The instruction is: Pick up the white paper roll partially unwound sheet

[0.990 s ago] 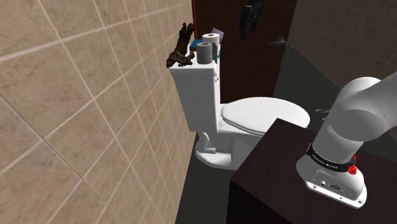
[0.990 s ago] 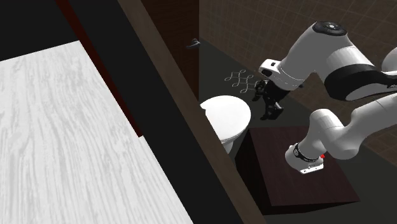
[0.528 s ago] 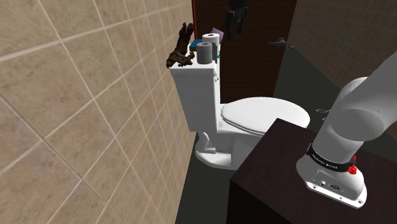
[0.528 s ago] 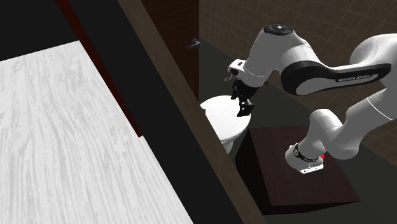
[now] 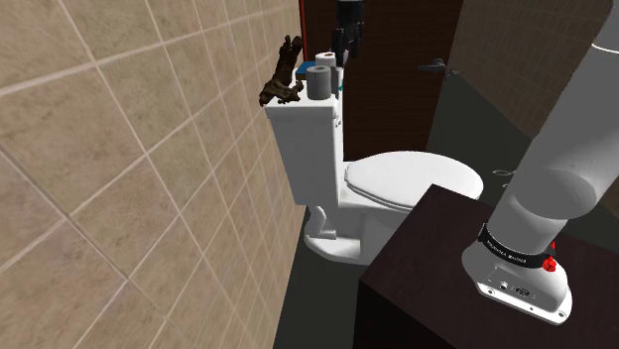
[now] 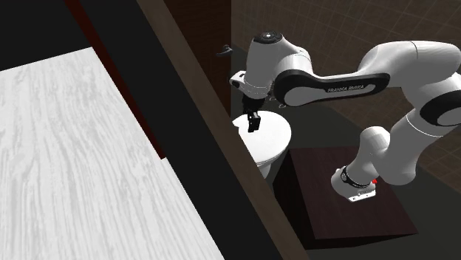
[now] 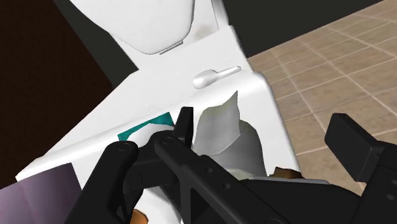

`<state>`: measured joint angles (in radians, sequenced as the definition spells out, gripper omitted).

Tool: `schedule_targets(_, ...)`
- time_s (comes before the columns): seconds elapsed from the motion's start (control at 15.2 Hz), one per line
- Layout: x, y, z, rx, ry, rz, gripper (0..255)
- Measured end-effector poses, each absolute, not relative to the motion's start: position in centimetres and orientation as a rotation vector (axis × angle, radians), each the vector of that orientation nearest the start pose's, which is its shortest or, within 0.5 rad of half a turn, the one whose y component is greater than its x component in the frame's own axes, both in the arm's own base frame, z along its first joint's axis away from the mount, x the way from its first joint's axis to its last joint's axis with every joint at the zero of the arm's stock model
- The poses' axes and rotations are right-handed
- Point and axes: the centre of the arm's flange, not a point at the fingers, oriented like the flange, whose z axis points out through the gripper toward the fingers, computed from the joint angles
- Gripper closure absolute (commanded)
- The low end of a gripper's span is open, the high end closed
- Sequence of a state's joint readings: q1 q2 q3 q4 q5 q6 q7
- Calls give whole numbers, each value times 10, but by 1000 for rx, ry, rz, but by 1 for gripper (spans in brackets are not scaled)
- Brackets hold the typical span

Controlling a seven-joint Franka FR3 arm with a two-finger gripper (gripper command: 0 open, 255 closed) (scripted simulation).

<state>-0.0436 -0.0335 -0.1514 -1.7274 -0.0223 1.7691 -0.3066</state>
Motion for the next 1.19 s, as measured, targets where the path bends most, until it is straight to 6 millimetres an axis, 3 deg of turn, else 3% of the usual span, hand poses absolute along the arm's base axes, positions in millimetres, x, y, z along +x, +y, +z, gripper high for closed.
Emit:
schedule_targets(0.4, 618, -140, 563, -3149, -186, -45, 0)
schedule_targets(0.92, 625, -143, 523, -3147, -188, -39, 0)
schedule_targets(0.99, 624, -143, 521, -3147, -188, -40, 255)
schedule_targets(1.19, 624, -144, 521, -3148, -187, -42, 255)
